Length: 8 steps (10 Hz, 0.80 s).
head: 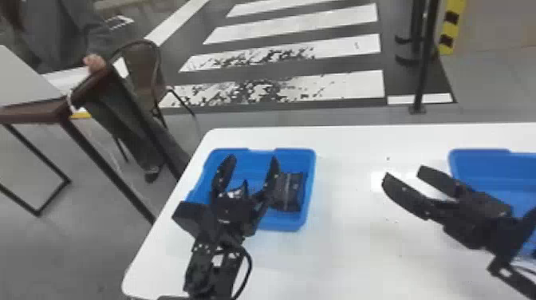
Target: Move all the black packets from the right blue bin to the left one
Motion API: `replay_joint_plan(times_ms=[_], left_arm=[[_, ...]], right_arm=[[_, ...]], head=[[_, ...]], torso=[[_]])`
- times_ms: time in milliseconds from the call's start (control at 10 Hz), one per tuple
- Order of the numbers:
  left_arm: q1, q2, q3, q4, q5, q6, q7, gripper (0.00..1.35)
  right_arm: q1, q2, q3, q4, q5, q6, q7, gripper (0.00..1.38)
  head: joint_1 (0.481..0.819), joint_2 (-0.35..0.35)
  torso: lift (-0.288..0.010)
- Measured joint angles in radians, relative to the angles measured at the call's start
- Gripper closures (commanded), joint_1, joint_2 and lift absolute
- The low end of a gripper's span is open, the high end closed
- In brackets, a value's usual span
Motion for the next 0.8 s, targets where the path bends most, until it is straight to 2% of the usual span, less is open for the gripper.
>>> replay_joint_plan(times_ms=[200,400,500,600,800], left_arm=[[0.15,-0.003,-0.033,-0.224,0.079,0.14,-0.02,0.1],[0.261,-0.002,-0.068,-0.372,0.121,0.255,-0.034,0.1],[0.275,0.004,-0.083,-0.398,0.122,0.304,-0.047,0.1],[0.27,0.014,-0.101,-0.407,0.115,0.341,-0.051,0.1],[0.257,0.026,-0.123,-0.409,0.099,0.363,-0.054,0.1]], right_arm=[[0.047,0.025,-0.185,-0.151,0.176,0.21,-0.066,0.11],[0.1,0.048,-0.33,-0.365,0.368,0.525,-0.166,0.11],[0.105,0.056,-0.383,-0.423,0.425,0.68,-0.199,0.11],[0.097,0.059,-0.424,-0.447,0.467,0.808,-0.221,0.11],[0.064,0.055,-0.472,-0.454,0.523,0.988,-0.266,0.11]], head=[[0.695,0.136],[0.695,-0.03],[0.695,-0.111],[0.695,-0.145],[0.695,-0.263]], torso=[[-0.14],[-0.14],[-0.14],[-0.14],[-0.14]])
